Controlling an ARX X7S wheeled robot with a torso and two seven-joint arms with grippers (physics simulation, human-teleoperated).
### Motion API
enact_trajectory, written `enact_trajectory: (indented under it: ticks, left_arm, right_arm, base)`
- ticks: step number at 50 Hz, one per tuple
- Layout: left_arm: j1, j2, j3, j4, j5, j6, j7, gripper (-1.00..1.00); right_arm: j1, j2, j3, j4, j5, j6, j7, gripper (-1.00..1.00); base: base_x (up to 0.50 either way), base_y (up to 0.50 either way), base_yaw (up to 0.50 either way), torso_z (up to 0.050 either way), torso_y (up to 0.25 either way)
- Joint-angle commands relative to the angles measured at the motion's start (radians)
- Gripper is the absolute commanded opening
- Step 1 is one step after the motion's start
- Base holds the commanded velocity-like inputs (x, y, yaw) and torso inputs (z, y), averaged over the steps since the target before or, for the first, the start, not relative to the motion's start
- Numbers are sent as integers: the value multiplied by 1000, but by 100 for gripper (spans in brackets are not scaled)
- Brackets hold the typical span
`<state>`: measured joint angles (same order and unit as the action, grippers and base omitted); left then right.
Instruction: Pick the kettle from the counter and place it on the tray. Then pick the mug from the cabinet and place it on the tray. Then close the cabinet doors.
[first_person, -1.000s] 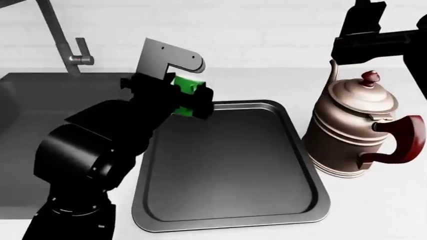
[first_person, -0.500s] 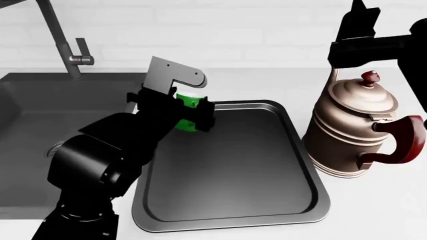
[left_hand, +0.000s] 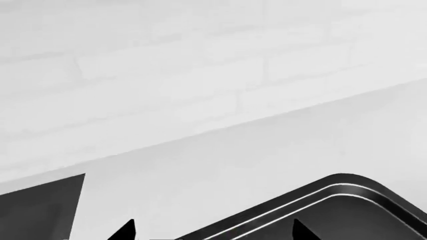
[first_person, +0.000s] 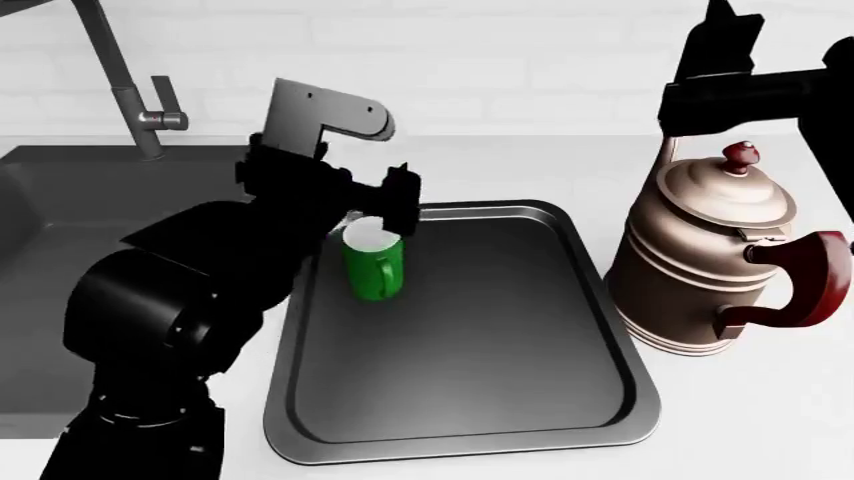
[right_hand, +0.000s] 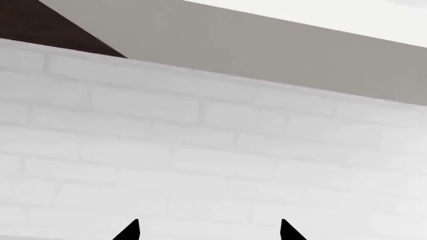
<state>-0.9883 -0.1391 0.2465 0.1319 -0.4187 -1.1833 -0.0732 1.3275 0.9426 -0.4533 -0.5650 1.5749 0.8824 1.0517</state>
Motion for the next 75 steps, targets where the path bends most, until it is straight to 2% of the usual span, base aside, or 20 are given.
enact_trajectory:
  ticks: [1, 7, 16, 23, 32, 42, 58, 67, 75]
  left_arm:
    - [-141, -3, -124, 136, -73, -125, -28, 100]
    - [-221, -38, -213, 281, -129, -255, -48, 100]
    - [-214, -112, -309, 413, -181, -343, -51, 100]
    - [-186, -140, -345, 454, -206, -353, -58, 100]
    - [-159, -160, -353, 450, -221, -333, -69, 100]
    - [-149, -171, -355, 452, -239, -331, -87, 100]
    - [-115, -187, -355, 451, -256, -301, -99, 100]
    - [-96, -194, -348, 443, -258, -276, -102, 100]
    - [-84, -203, -348, 442, -262, -263, -103, 100]
  right_arm:
    - [77, 14, -7, 3, 75, 54, 53, 100]
    - [210, 61, -21, 12, 274, 134, 143, 100]
    - [342, 221, -33, -7, 651, 159, 256, 100]
    - [389, 345, -33, -67, 858, 141, 307, 100]
    - [394, 474, -28, -141, 1001, 126, 321, 100]
    - [318, 623, -32, -240, 991, 48, 199, 100]
    - [226, 628, -101, -294, 922, -47, 201, 100]
    - [156, 628, -161, -292, 803, -107, 151, 100]
    - [57, 628, -252, -298, 642, -223, 72, 100]
  base:
    - [0, 0, 0, 0, 0]
    - [0, 0, 0, 0, 0]
    - [0, 0, 0, 0, 0]
    - [0, 0, 0, 0, 0]
    - [0, 0, 0, 0, 0]
    - [0, 0, 0, 0, 0]
    - [0, 0, 0, 0, 0]
    - [0, 0, 0, 0, 0]
    - [0, 0, 0, 0, 0]
